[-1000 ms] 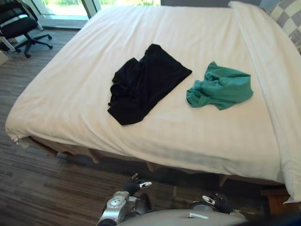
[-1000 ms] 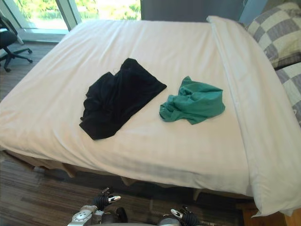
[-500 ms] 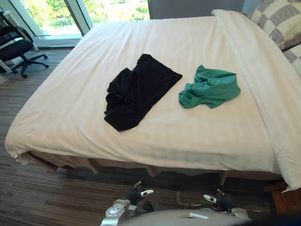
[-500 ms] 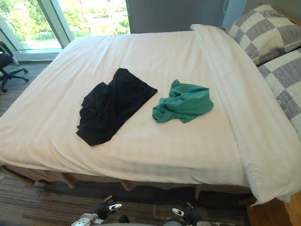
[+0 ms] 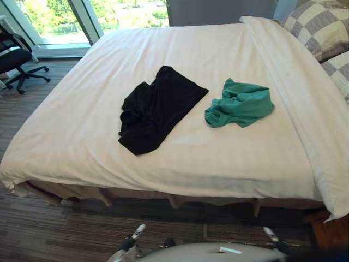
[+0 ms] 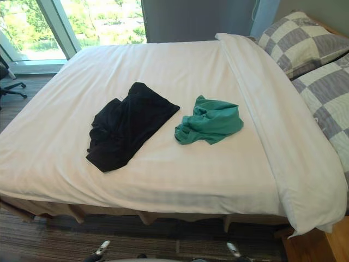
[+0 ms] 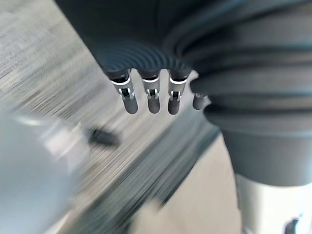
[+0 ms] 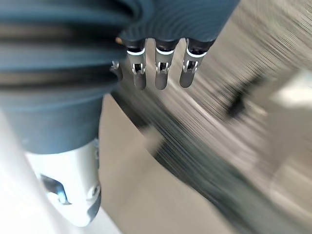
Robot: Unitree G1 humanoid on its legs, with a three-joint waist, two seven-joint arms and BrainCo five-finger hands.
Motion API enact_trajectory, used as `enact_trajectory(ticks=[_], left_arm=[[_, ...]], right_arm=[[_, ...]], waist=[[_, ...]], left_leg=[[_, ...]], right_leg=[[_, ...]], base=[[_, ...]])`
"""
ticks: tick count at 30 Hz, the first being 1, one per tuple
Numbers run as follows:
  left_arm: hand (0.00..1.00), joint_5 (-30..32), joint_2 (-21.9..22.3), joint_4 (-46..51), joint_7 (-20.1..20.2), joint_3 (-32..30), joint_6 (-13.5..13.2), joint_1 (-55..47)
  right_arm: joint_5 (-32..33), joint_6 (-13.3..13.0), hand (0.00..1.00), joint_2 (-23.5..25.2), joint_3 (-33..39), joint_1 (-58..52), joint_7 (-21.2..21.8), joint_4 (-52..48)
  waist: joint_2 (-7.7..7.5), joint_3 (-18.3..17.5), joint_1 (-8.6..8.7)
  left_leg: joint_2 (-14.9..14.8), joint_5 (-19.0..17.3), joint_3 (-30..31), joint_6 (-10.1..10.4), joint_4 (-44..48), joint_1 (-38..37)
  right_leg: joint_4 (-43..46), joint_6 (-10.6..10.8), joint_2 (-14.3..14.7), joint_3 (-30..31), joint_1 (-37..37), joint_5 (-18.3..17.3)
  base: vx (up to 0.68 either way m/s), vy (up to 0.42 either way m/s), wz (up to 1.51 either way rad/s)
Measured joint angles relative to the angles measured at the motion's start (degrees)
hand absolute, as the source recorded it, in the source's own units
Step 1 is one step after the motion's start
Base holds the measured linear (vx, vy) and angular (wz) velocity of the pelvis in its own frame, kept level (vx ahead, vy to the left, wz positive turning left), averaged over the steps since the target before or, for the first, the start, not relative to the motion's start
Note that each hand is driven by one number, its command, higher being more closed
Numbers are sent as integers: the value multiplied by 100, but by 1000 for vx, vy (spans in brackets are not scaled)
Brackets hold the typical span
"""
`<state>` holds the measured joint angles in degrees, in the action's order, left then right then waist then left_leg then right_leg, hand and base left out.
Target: Tidy the bed and pick cloth on bed and put in laundry
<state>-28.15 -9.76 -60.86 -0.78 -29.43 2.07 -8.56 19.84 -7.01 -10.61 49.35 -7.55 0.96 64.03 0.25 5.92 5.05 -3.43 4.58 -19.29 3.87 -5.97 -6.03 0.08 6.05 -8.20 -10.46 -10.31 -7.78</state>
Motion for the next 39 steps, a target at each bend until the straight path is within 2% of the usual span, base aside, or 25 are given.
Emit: enact_trajectory(ticks=[2,4,5,6,7,8,11,12,14,15,16,19,21,23,28,30,32,33,35,37,39], left_arm=[[0,2,-634,273,-108,-941,140,-60],[0,16,-1173,531,-93,-1451,177,-161],[0,16,-1515,680,-32,-1698,133,-169],[0,22,-1673,764,38,-1813,75,-164],[0,59,-1964,1002,159,-2029,-93,-162],[0,57,-2250,1301,366,-2252,-219,-141],[0,54,-2909,1783,881,-2418,-541,-124],[0,53,-3360,2086,1196,-2375,-759,-19],[0,64,-3620,2319,1340,-2152,-920,214],[0,95,-3743,2596,1379,-1806,-1066,453],[0,130,-3759,2643,1388,-1727,-1106,512],[0,677,-3786,3346,1416,-952,-1402,911],[0,1022,-3740,3788,1420,-566,-1501,987],[0,1585,-3313,4405,1381,-312,-1600,992],[0,2695,-2665,4837,988,295,-1602,1025],[0,3025,-2581,4853,709,424,-1568,1174],[0,3449,-2562,4851,177,461,-1477,1630],[0,3486,-2562,4851,36,465,-1466,1727],[0,3841,-2500,4847,-589,531,-1415,2030],[0,4347,-2573,4550,-1228,776,-1157,2519],[0,4519,-2909,3905,-1441,1188,-801,3242]], right_arm=[[-141,-388,0,-600,525,-22,15,-316],[-479,-695,0,-1045,526,-36,47,-922],[-611,-825,0,-1368,516,-35,110,-1362],[-707,-868,0,-1524,499,-33,114,-1598],[-863,-956,0,-1793,431,-28,121,-2136],[-1017,-977,0,-2004,379,-8,208,-2766],[-1238,-961,0,-2345,260,20,508,-3827],[-1238,-941,0,-2500,59,112,792,-4418],[-1261,-889,0,-2553,-165,168,1005,-4772],[-1331,-762,0,-2547,-446,233,1174,-5003],[-1338,-737,0,-2547,-509,240,1209,-5032],[-1395,-488,0,-2422,-999,260,1437,-5414],[-1437,-395,0,-2291,-1141,267,1483,-5657],[-1450,-317,0,-2220,-1223,266,1583,-5934],[-1490,-218,0,-2071,-1360,220,1670,-6466],[-1490,-212,0,-2068,-1414,243,1615,-6623],[-1487,-168,0,-2069,-1411,439,1369,-6656],[-1484,-142,0,-2069,-1412,504,1318,-6656],[-1448,-131,0,-2053,-1416,635,1105,-6656],[-1447,-119,0,-2049,-1423,788,866,-6655],[-1406,-73,0,-2102,-1557,976,738,-6652]], waist=[[-74,-53,6],[-99,-126,31],[-147,-181,31],[-160,-211,31],[-210,-252,31],[-217,-319,43],[-309,-446,33],[-359,-492,31],[-375,-503,28],[-361,-527,33],[-356,-536,34],[-362,-573,70],[-309,-615,109],[-150,-592,159],[8,-449,307],[56,-268,341],[103,210,340],[110,337,341],[117,724,342],[92,1008,324],[77,1159,351]], left_leg=[[-6,0,56,0,-2,23],[-13,-1,70,1,-4,26],[-14,-8,73,9,-5,46],[-17,-31,74,13,-5,55],[-27,-54,76,46,-5,66],[-39,-55,73,52,-5,111],[-47,-54,70,55,-4,125],[-43,-56,63,58,-3,124],[-27,-56,63,58,-3,135],[-1,-54,42,55,-3,162],[1,-53,37,54,-2,169],[17,-12,23,-4,-1,180],[13,-4,-23,-13,1,219],[8,13,-71,-36,30,226],[-91,68,-138,-36,31,395],[-131,162,-172,-41,33,695],[-197,353,-215,-92,34,1125],[-212,395,-226,-107,34,1212],[-249,505,-246,-135,35,1436],[-284,551,-320,-132,36,1593],[-308,525,-429,-83,36,1731]], right_leg=[[0,0,8,-99,-8,0],[0,0,12,-127,-6,0],[-2,1,11,-133,9,-1],[-2,1,11,-140,13,-1],[-2,0,11,-147,22,-2],[-3,-11,10,-148,69,-8],[10,-21,13,-149,94,-13],[20,-28,10,-148,100,-17],[42,-31,-2,-147,122,-19],[86,-35,-14,-133,180,-22],[93,-35,-16,-133,191,-21],[104,-38,-24,-124,212,-20],[137,-41,-23,-76,296,-17],[212,-80,-21,51,378,8],[290,-142,69,166,680,47],[345,-184,103,201,1027,83],[575,-225,158,326,1567,158],[613,-227,173,351,1679,187],[646,-244,210,378,1946,285],[717,-260,246,496,2232,321],[850,-259,256,593,2507,315]], base=[[11,-14,12],[-1,-9,2],[0,0,0],[-28,-4,4],[-28,-5,4],[0,0,0],[0,0,0],[0,0,0],[0,0,0],[-10,27,-3],[-1,32,-4],[6,2,-1],[29,7,-13],[59,16,-23],[-17,-12,-12],[-155,-11,-8],[-180,2,-9],[-157,8,-8],[-121,9,-7],[-101,7,-15],[-81,2,-26]])
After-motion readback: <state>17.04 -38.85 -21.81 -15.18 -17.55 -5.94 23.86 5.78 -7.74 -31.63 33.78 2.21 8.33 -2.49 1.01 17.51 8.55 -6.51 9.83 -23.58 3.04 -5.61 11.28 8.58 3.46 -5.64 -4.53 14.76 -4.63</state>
